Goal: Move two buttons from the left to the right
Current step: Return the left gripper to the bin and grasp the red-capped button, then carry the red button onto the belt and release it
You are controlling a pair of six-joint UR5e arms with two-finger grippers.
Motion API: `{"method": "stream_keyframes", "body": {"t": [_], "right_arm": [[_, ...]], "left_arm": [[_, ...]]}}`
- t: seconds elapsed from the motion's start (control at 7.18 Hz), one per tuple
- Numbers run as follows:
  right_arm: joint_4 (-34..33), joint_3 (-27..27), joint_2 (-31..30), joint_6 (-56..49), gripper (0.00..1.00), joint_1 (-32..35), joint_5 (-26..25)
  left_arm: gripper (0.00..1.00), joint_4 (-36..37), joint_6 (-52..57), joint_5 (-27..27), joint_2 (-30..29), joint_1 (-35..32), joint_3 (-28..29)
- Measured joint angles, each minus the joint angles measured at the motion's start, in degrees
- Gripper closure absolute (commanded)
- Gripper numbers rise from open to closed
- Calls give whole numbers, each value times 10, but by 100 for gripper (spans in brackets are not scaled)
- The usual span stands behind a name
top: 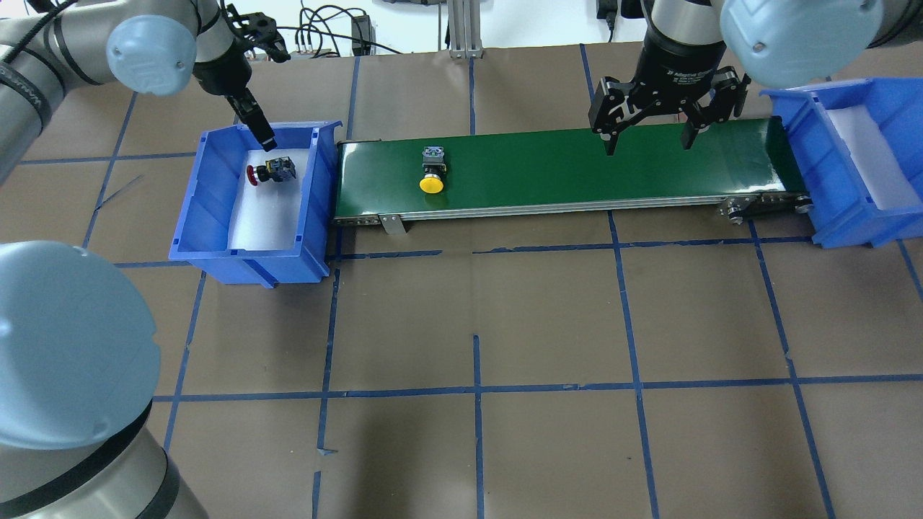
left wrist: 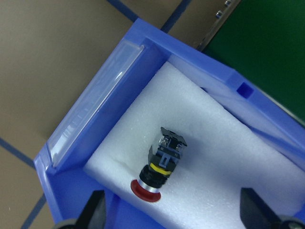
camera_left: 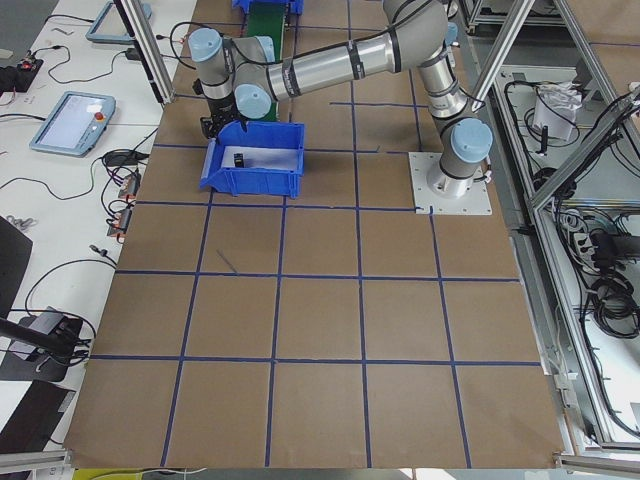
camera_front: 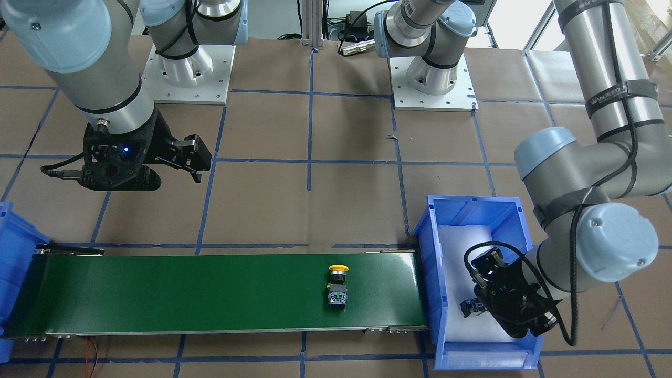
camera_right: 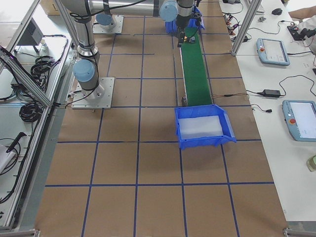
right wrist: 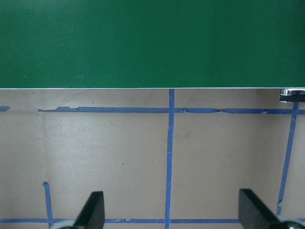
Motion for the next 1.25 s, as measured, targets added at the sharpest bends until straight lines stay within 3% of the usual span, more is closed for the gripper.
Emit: {"method": "stream_keyframes", "body": {"t": [0.28,0.56,0.7,0.84,1.25], "right_arm": [[-13,-1,11,2,0,0,1],[-14,0,15,4,0,0,2],[-14,0,15,4,0,0,2],[-14,0,15,4,0,0,2],[-13,0,15,3,0,0,3]], "left_arm": [[2,20,75,1,-33,1,-5],[48,24,88,5,-42,-2,-34],[79,29,89,6,-42,-1,-44],[97,37,90,6,-42,-1,-48],[98,37,53,3,-11,-1,-50]]}}
